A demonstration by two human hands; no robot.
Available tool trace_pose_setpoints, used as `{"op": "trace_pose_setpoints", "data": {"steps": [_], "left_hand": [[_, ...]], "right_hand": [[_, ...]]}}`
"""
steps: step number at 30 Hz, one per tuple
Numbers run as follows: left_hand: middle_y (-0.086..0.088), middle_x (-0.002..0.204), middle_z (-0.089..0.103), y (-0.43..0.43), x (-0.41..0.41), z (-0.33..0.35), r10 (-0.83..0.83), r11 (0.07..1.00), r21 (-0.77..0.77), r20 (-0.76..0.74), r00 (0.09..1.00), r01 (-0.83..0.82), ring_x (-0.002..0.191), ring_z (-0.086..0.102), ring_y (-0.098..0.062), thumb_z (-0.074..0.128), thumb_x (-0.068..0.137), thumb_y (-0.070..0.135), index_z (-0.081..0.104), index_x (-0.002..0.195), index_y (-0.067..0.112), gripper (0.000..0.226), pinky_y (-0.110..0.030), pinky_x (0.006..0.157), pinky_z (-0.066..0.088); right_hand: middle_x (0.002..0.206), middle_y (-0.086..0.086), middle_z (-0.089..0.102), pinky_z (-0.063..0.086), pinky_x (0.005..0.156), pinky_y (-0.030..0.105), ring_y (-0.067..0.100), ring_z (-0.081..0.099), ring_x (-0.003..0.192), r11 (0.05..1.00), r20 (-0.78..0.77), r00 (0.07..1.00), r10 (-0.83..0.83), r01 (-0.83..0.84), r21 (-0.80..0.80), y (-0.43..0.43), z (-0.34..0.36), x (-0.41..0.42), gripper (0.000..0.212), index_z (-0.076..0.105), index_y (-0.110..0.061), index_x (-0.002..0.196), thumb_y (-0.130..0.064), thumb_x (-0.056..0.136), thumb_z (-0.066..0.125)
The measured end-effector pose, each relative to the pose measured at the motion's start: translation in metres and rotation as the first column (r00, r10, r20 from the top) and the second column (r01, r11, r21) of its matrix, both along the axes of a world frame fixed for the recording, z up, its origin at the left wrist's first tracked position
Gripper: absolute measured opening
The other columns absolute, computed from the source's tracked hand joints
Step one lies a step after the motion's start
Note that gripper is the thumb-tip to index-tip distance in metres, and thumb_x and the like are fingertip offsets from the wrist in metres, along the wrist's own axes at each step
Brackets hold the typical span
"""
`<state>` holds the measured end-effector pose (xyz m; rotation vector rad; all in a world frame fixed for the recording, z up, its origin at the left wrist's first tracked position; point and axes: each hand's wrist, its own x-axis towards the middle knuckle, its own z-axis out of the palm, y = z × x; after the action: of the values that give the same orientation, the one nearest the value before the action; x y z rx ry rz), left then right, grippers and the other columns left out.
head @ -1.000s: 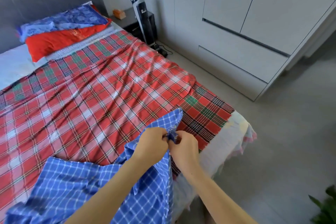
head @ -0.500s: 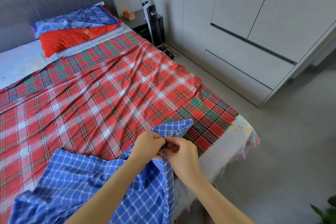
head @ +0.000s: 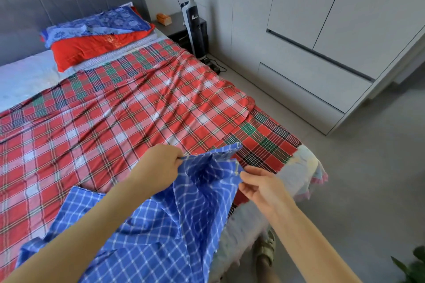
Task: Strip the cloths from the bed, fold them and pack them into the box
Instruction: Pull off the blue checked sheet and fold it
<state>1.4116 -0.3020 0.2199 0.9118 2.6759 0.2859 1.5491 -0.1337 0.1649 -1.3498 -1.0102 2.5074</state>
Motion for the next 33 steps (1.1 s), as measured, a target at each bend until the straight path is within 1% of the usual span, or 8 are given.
{"op": "trace_pose_setpoints", "data": {"steps": [6, 17, 22, 23, 25, 28, 30, 33], "left_hand": [[0.002, 0.058, 0.046, 0.021, 0.033, -0.005, 0.017, 0.995, 0.097, -0.004, 1.000, -0.016, 0.053, 0.039, -0.010, 0.044, 0.095, 0.015, 0.046, 0.060, 0.015, 0.035, -0.023, 0.049, 0.029], [0.007, 0.075, 0.053, 0.006, 0.051, -0.006, -0.127, 0.975, 0.190, 0.035, 0.991, 0.118, 0.064, 0.047, -0.008, 0.059, 0.083, 0.017, 0.049, 0.089, 0.015, 0.013, -0.019, 0.054, 0.036], [0.010, 0.055, 0.039, 0.003, 0.044, -0.013, -0.012, 0.953, 0.302, -0.040, 0.999, 0.023, 0.049, 0.034, -0.008, 0.054, 0.083, -0.002, 0.044, 0.070, 0.013, 0.022, -0.020, 0.046, 0.024], [0.010, 0.053, 0.038, 0.000, 0.041, -0.012, -0.013, 0.950, 0.312, -0.057, 0.998, 0.030, 0.048, 0.033, -0.008, 0.057, 0.085, 0.001, 0.044, 0.066, 0.012, 0.025, -0.020, 0.046, 0.023], [0.007, 0.050, 0.039, -0.006, 0.033, -0.001, -0.012, 0.934, 0.355, -0.100, 0.995, 0.047, 0.046, 0.036, -0.011, 0.062, 0.087, 0.008, 0.048, 0.063, 0.010, 0.027, -0.020, 0.046, 0.027], [0.003, 0.052, 0.049, -0.012, 0.024, 0.033, -0.013, 0.908, 0.414, -0.130, 0.991, 0.066, 0.049, 0.042, -0.013, 0.066, 0.086, 0.014, 0.060, 0.070, 0.010, 0.018, -0.019, 0.052, 0.037], [-0.003, 0.058, 0.057, -0.016, 0.018, 0.066, -0.005, 0.886, 0.456, -0.175, 0.985, 0.085, 0.052, 0.049, -0.016, 0.066, 0.086, 0.015, 0.065, 0.076, 0.009, 0.012, -0.023, 0.053, 0.039], [-0.006, 0.064, 0.062, -0.031, -0.001, 0.121, 0.095, 0.835, 0.544, -0.284, 0.954, 0.079, 0.060, 0.056, -0.017, 0.066, 0.086, 0.015, 0.065, 0.078, 0.009, 0.010, -0.031, 0.054, 0.044]], "right_hand": [[0.075, 0.015, 0.062, 0.056, 0.058, 0.026, 0.021, 0.064, 0.059, 0.978, -0.076, 0.976, 0.203, -0.199, 0.056, -0.040, 0.028, -0.024, 0.016, 0.056, 0.002, 0.086, 0.016, 0.081, 0.061], [0.079, 0.019, 0.066, 0.059, 0.061, 0.030, 0.024, 0.068, 0.060, 0.973, -0.042, 0.976, 0.212, -0.207, 0.098, -0.051, 0.047, -0.031, 0.015, 0.060, 0.004, 0.087, 0.017, 0.078, 0.062], [0.093, 0.014, 0.068, 0.057, 0.066, 0.027, 0.024, 0.070, 0.077, 0.934, -0.069, 0.958, 0.277, -0.252, 0.252, -0.054, 0.046, -0.030, 0.026, 0.060, -0.007, 0.095, 0.011, 0.077, 0.067], [0.100, 0.010, 0.066, 0.057, 0.070, 0.028, 0.023, 0.068, 0.086, 0.849, -0.002, 0.939, 0.344, -0.310, 0.428, -0.049, 0.041, -0.029, 0.035, 0.059, -0.014, 0.102, 0.008, 0.076, 0.068], [0.117, -0.003, 0.055, 0.052, 0.084, 0.033, 0.015, 0.057, 0.105, 0.429, 0.244, 0.841, 0.482, -0.470, 0.772, -0.037, 0.030, -0.031, 0.058, 0.048, -0.029, 0.122, -0.003, 0.075, 0.070], [0.126, -0.008, 0.046, 0.032, 0.101, 0.036, 0.016, 0.042, 0.119, -0.164, 0.556, 0.691, 0.461, -0.550, 0.819, -0.032, 0.010, -0.053, 0.051, 0.051, -0.036, 0.120, -0.025, 0.074, 0.071], [0.086, -0.012, 0.054, 0.036, 0.082, 0.031, 0.017, 0.054, 0.089, -0.264, 0.610, 0.699, 0.373, -0.551, 0.792, -0.033, 0.011, -0.068, 0.012, 0.053, -0.031, 0.071, -0.029, 0.078, 0.063], [0.049, -0.009, 0.035, 0.025, 0.051, 0.026, 0.012, 0.034, 0.048, -0.143, 0.536, 0.800, 0.271, -0.517, 0.844, -0.027, 0.010, -0.082, 0.042, 0.030, -0.024, 0.050, -0.021, 0.086, 0.052]]}}
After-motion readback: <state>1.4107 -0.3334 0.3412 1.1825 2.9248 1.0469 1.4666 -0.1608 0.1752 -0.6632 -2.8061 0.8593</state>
